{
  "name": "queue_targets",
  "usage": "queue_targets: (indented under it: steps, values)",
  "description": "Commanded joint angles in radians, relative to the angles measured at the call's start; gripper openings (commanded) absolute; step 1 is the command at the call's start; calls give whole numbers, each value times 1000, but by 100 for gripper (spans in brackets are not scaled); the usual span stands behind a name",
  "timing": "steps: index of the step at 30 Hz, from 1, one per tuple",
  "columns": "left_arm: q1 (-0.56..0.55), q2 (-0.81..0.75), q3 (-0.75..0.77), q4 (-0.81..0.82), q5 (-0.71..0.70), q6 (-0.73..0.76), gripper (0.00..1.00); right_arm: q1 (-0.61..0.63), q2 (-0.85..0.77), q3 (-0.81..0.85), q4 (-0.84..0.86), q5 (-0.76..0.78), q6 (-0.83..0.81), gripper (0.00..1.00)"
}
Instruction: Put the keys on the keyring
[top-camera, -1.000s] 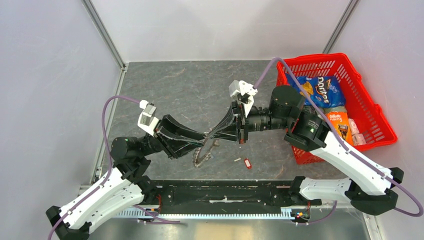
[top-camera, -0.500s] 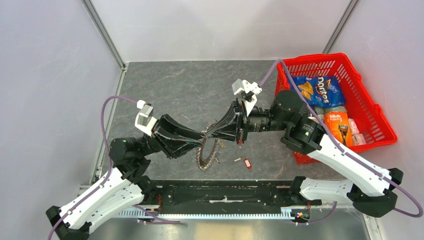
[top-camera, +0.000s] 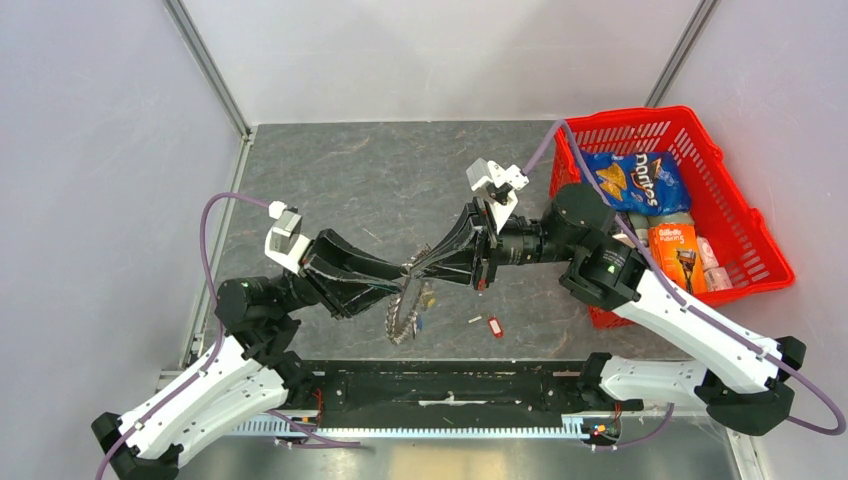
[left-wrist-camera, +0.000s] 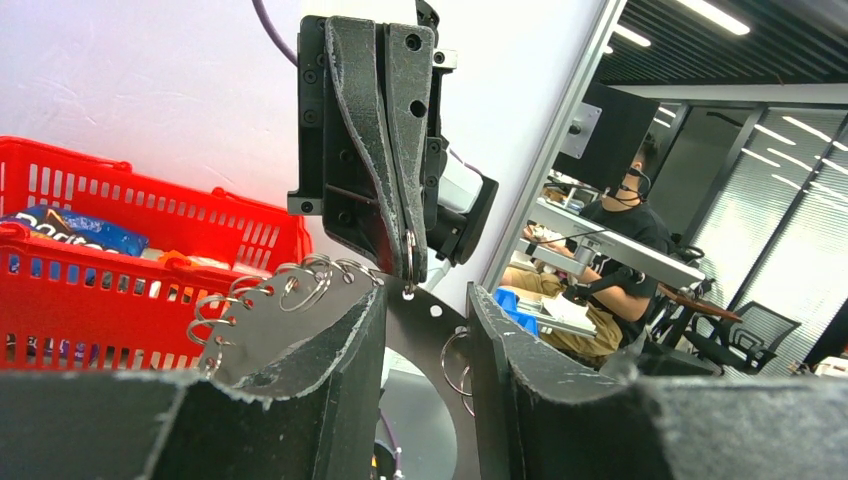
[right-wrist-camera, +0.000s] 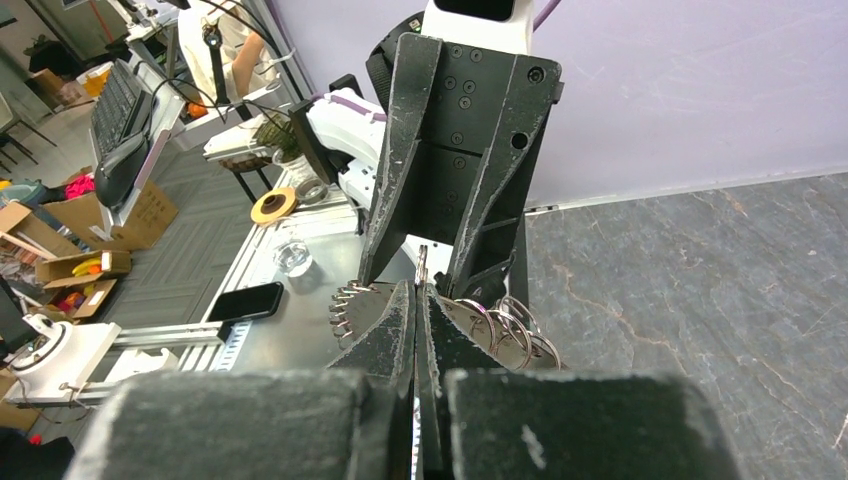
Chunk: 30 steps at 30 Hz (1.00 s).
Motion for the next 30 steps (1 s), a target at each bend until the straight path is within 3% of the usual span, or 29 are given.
queue_targets:
  steps: [1,16,30]
  values:
    - [-2,-6,-10,43,-16,-25,42,2,-25,-2,115,-37,28,0]
    - [-2,7,-11,59,-21,-29,39,2,-16,-20,152,-89,57,0]
    - [-2,8,-5,99,-11,-53,39,2,-13,-35,144,-45,43,0]
